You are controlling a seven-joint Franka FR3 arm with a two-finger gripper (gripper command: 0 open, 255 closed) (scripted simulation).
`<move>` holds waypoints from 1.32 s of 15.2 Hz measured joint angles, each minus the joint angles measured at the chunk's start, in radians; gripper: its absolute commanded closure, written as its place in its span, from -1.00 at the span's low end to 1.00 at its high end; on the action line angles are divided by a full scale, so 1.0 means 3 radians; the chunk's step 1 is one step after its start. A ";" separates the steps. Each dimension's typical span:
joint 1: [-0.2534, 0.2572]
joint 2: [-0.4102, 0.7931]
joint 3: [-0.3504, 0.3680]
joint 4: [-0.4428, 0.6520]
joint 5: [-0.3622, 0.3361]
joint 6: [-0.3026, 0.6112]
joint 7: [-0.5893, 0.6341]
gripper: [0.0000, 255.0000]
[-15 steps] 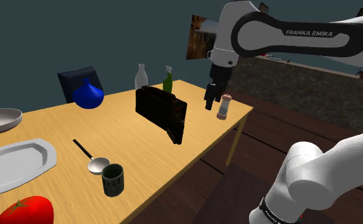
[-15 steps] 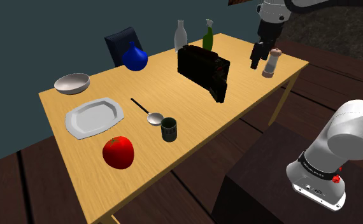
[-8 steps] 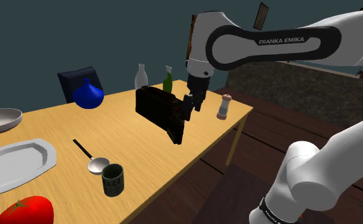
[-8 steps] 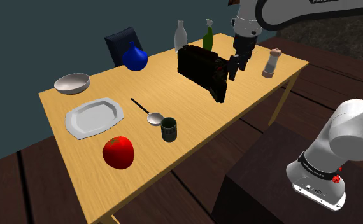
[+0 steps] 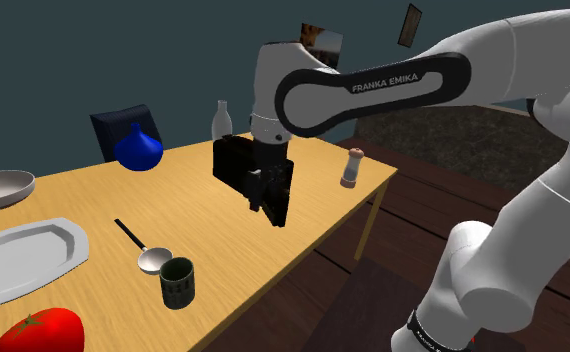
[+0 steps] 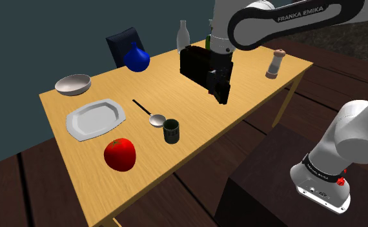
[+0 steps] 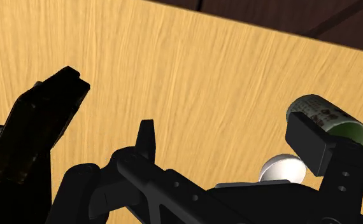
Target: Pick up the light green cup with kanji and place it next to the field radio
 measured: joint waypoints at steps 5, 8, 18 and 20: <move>0.0118 0.0489 0.0172 0.0262 0.0001 0.0223 0.0156 -1.00; 0.0186 0.0788 0.0254 0.0473 -0.0029 0.0310 0.0238 -1.00; 0.0406 0.1635 0.0410 0.1083 -0.0198 0.0532 0.0466 -1.00; 0.0417 0.1677 0.0411 0.1041 -0.0211 0.0615 0.0483 -1.00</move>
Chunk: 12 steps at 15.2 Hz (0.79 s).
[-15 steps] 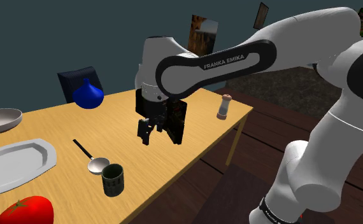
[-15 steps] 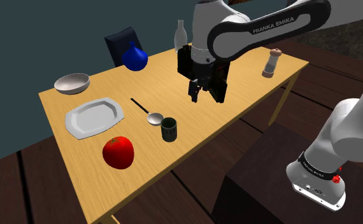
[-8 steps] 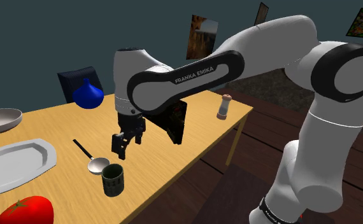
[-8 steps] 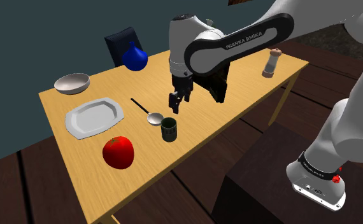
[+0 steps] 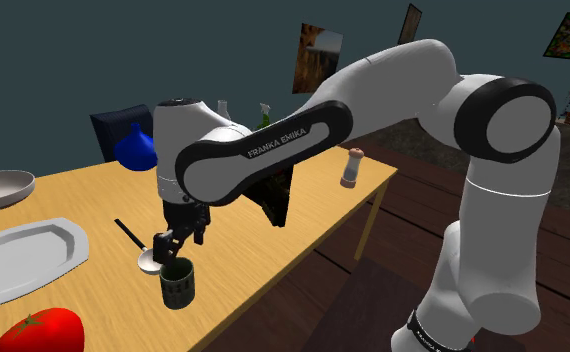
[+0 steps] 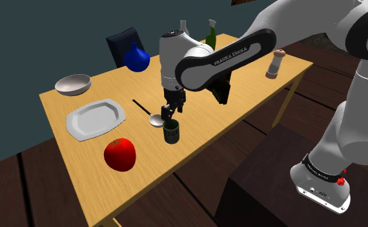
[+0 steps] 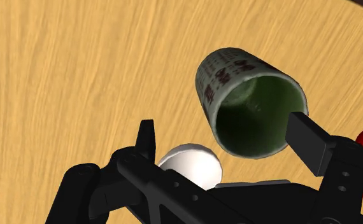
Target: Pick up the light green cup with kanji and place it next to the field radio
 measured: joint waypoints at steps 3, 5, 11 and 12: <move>0.0005 0.0058 -0.0006 -0.0053 -0.0019 0.0109 0.0009 -1.00; 0.0005 0.0056 -0.0006 -0.0078 -0.0019 0.0133 0.0009 -1.00; 0.0004 0.0057 -0.0006 -0.0085 -0.0019 0.0141 0.0008 1.00; 0.0004 0.0057 -0.0006 -0.0085 -0.0019 0.0141 0.0008 1.00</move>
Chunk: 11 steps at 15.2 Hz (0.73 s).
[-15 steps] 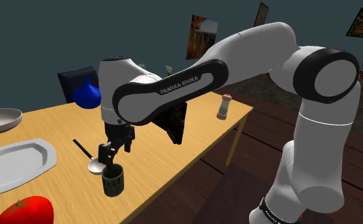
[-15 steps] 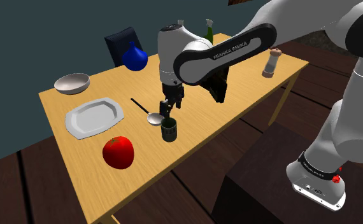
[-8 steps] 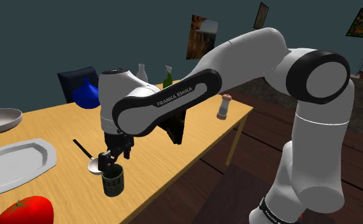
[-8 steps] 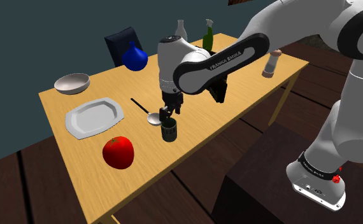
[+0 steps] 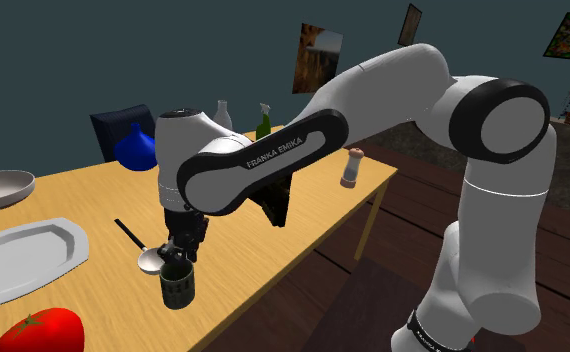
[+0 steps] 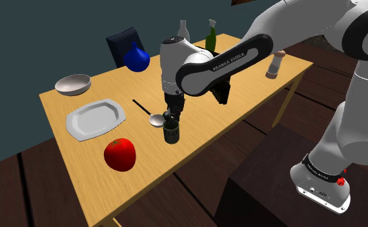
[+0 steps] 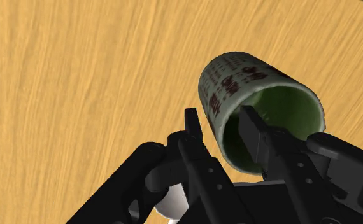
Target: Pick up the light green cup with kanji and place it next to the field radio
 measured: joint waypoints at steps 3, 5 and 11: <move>0.0000 0.0000 0.0000 0.0000 0.0000 0.0000 0.0000 1.00; 0.0000 0.0000 0.0000 0.0000 0.0000 0.0000 0.0000 1.00; -0.0004 -0.0047 0.0005 0.0031 0.0015 -0.0077 -0.0007 1.00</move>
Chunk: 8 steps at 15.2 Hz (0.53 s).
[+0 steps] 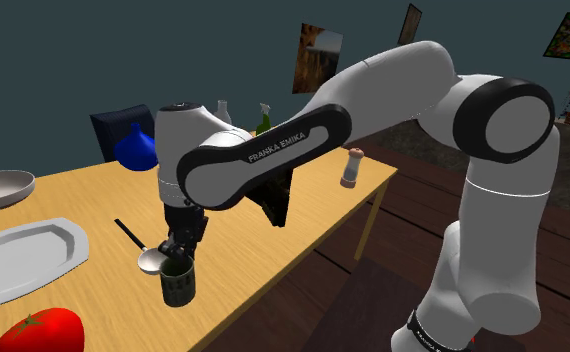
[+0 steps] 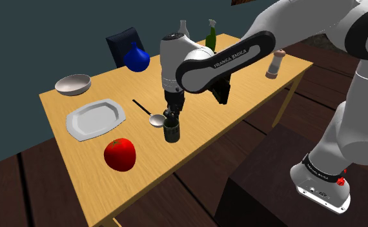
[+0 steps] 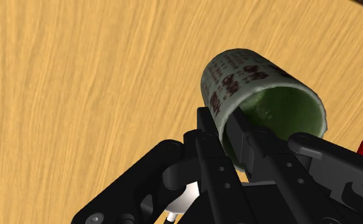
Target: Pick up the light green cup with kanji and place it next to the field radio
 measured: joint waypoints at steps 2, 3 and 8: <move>0.0002 -0.0020 0.0004 0.0062 0.0007 -0.0080 0.0002 1.00; -0.0001 -0.0030 0.0004 0.0089 0.0010 -0.0116 -0.0004 1.00; -0.0009 -0.0129 0.0012 0.0191 0.0041 -0.0314 -0.0016 1.00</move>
